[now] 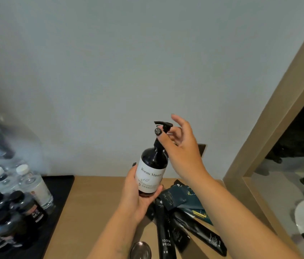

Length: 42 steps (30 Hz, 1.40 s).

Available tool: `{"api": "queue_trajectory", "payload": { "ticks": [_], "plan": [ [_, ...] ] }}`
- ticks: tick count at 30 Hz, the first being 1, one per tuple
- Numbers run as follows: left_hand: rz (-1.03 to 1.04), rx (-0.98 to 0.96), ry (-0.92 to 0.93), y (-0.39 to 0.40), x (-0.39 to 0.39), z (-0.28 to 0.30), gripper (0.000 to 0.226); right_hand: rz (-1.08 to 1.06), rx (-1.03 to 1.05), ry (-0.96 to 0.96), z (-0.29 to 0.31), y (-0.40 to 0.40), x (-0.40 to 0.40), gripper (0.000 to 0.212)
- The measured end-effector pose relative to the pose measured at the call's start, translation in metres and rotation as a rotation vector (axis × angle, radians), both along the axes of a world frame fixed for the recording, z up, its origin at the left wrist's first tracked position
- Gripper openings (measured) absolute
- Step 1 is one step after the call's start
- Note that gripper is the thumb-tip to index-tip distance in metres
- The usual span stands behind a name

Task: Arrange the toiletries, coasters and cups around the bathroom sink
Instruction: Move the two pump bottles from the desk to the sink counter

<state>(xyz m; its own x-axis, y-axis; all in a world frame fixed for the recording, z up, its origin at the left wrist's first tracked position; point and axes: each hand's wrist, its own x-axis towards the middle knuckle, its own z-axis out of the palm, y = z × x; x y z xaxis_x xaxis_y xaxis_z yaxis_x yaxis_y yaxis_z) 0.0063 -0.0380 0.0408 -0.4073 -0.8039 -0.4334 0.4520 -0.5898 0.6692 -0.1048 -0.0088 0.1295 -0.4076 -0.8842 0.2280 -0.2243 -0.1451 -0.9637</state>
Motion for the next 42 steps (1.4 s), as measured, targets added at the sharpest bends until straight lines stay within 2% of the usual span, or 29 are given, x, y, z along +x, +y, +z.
{"api": "queue_trajectory", "payload": {
  "ticks": [2, 7, 10, 12, 14, 17, 21, 23, 25, 26, 28, 31, 38, 42],
  "plan": [
    [-0.001, -0.002, 0.023, 0.002, 0.005, 0.003, 0.029, 0.045, 0.061, -0.08, -0.022, 0.0, 0.011, 0.064],
    [0.005, -0.064, 0.011, 0.006, 0.012, 0.018, 0.032, 0.097, 0.114, -0.34, -0.056, -0.002, 0.033, 0.044],
    [-0.008, -0.083, -0.022, 0.008, 0.022, 0.02, 0.036, 0.056, 0.107, -0.427, -0.063, -0.009, 0.038, 0.05],
    [-0.047, -0.104, -0.086, 0.01, 0.029, 0.02, 0.042, -0.004, 0.129, -0.488, -0.069, -0.012, 0.039, 0.044],
    [-0.05, -0.18, -0.257, 0.008, 0.038, 0.016, 0.043, -0.061, 0.164, -0.573, -0.078, -0.012, 0.039, 0.041],
    [0.112, -0.32, -0.454, -0.007, 0.06, 0.001, 0.03, -0.097, 0.237, -0.688, -0.089, -0.007, 0.036, 0.041],
    [0.271, -0.407, -0.384, -0.018, 0.088, -0.045, 0.017, -0.126, 0.36, -0.784, -0.102, 0.002, 0.033, 0.053],
    [0.193, -0.446, -0.368, -0.017, 0.096, -0.076, 0.04, -0.162, 0.402, -0.806, -0.108, 0.005, 0.035, 0.057],
    [0.001, -0.459, -0.424, -0.018, 0.099, -0.106, 0.065, -0.21, 0.433, -0.821, -0.114, 0.007, 0.037, 0.059],
    [-0.109, -0.453, -0.468, -0.018, 0.1, -0.12, 0.07, -0.228, 0.439, -0.839, -0.118, 0.007, 0.038, 0.062],
    [-0.276, -0.397, -0.5, -0.019, 0.099, -0.145, 0.072, -0.248, 0.445, -0.889, -0.124, 0.009, 0.038, 0.066],
    [-0.382, -0.369, -0.533, -0.022, 0.096, -0.173, 0.072, -0.257, 0.433, -0.939, -0.133, 0.012, 0.035, 0.06],
    [-0.434, -0.508, -0.737, -0.036, 0.08, -0.194, 0.067, -0.315, 0.403, -0.995, -0.13, 0.018, 0.038, 0.063],
    [-0.44, -0.504, -0.718, -0.041, 0.082, -0.203, 0.061, -0.372, 0.392, -0.984, -0.131, 0.024, 0.042, 0.059]
  ]
}}
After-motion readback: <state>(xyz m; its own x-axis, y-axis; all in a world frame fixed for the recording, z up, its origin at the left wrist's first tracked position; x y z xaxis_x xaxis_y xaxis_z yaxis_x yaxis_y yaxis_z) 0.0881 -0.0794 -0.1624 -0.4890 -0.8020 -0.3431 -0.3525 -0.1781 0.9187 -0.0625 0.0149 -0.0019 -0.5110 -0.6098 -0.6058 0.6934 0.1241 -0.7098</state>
